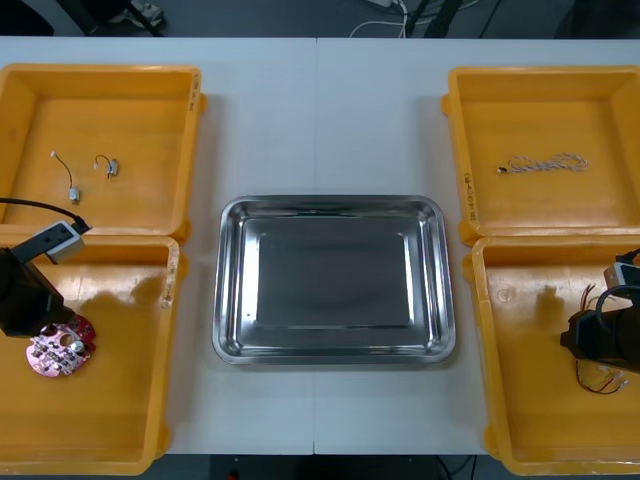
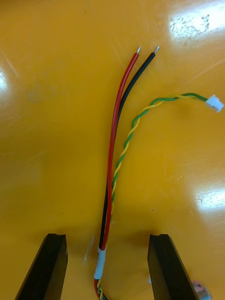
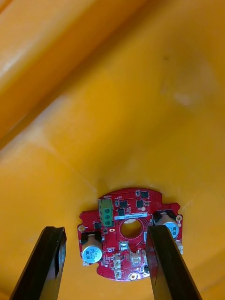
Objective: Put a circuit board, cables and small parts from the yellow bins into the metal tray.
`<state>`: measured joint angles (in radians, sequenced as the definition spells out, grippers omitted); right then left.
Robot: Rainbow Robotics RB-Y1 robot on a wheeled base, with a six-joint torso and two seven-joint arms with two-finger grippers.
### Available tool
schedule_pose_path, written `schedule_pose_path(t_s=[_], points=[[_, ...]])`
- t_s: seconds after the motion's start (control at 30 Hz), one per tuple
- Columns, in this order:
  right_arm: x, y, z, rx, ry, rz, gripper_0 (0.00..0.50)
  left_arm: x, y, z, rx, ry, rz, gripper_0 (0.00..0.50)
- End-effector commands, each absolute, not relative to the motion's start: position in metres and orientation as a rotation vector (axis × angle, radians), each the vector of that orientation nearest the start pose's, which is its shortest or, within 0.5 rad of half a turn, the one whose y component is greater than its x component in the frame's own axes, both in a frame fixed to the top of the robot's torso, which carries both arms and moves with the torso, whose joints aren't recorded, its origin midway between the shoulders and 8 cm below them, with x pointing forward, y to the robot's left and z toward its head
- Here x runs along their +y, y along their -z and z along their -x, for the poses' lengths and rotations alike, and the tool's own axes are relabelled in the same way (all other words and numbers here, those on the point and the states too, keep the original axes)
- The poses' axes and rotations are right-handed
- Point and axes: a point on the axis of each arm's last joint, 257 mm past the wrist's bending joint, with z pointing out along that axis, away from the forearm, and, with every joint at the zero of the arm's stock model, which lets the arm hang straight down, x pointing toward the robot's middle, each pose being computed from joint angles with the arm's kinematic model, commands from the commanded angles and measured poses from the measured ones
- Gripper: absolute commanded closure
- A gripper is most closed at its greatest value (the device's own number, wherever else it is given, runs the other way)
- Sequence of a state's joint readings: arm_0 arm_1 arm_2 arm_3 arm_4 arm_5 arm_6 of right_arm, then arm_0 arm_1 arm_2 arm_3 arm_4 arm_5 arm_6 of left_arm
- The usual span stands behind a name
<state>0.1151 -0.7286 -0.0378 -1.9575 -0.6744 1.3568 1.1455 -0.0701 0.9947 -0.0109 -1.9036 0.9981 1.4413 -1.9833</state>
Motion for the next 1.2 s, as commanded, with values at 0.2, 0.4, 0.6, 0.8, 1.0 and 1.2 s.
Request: schedule_pose_path(t_s=[0.2, 0.4, 0.6, 0.8, 1.0, 1.2], points=[[-0.368, 0.344, -0.350, 2.731, -0.080, -0.268, 0.000, 0.400, 0.278, -0.371, 2.573, -0.193, -1.185, 0.000], [-0.368, 0.348, -0.346, 2.737, -0.077, -0.267, 0.000, 0.399, 0.286, -0.371, 2.569, -0.207, -1.189, 0.000], [-0.366, 0.350, -0.345, 2.737, -0.085, -0.275, 0.000, 0.398, 0.290, -0.371, 2.571, -0.208, -1.181, 0.000], [-0.368, 0.351, -0.347, 2.730, -0.071, -0.278, 0.000, 0.399, 0.295, -0.372, 2.570, -0.211, -1.172, 0.000], [-0.368, 0.350, -0.348, 2.726, -0.067, -0.278, 0.117, 0.401, 0.299, -0.374, 2.564, -0.215, -1.163, 0.000], [-0.368, 0.351, -0.348, 2.726, -0.069, -0.279, 0.500, 0.405, 0.301, -0.376, 2.567, -0.215, -1.146, 0.000]])
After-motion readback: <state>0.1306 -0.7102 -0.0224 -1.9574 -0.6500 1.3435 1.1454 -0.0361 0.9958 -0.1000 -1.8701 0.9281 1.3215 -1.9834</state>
